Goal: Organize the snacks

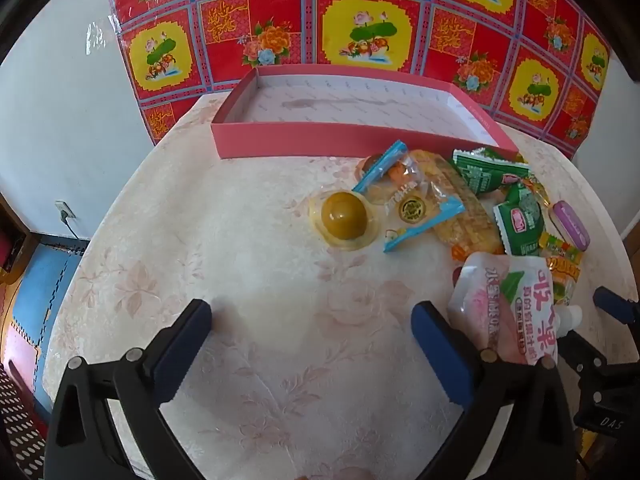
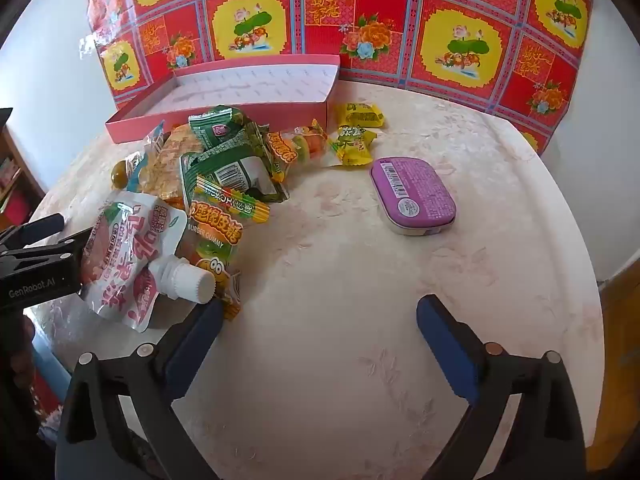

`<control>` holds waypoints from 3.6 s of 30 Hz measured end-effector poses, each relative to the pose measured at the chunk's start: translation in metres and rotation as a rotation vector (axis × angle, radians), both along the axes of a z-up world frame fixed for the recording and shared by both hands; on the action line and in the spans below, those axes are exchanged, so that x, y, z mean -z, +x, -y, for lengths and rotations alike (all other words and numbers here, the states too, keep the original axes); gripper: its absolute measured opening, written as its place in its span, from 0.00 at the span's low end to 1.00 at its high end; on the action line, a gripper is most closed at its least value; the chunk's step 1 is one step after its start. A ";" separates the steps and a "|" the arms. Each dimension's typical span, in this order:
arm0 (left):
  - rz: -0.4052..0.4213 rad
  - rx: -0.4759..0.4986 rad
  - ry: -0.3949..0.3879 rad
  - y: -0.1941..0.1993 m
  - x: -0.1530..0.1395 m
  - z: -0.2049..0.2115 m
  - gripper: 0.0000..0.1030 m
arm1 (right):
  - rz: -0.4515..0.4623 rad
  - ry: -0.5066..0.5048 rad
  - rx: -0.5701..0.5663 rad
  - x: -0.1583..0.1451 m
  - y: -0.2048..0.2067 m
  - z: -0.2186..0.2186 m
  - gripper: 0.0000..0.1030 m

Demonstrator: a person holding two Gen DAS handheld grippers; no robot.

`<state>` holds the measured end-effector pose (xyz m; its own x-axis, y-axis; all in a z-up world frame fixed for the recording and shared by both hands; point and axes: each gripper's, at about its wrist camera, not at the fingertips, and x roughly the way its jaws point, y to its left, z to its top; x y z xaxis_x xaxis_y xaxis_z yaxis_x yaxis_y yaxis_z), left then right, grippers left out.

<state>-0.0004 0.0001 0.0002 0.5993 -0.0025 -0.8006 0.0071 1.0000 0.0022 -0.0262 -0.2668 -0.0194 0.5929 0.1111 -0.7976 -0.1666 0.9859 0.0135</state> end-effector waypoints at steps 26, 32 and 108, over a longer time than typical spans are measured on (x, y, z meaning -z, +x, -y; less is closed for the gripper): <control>-0.013 0.001 0.003 0.000 0.000 0.000 0.99 | 0.013 -0.006 0.002 -0.001 -0.002 0.000 0.97; -0.012 0.001 0.003 0.000 0.000 0.000 0.99 | 0.015 -0.007 0.002 -0.001 -0.001 0.000 0.97; -0.014 0.075 -0.013 0.040 -0.028 0.004 0.75 | 0.060 0.084 0.042 -0.030 0.031 0.034 0.80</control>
<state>0.0398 -0.0034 0.0286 0.5859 -0.0574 -0.8084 0.0820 0.9966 -0.0113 0.0043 -0.3005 0.0106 0.6447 0.1502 -0.7496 -0.1283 0.9879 0.0876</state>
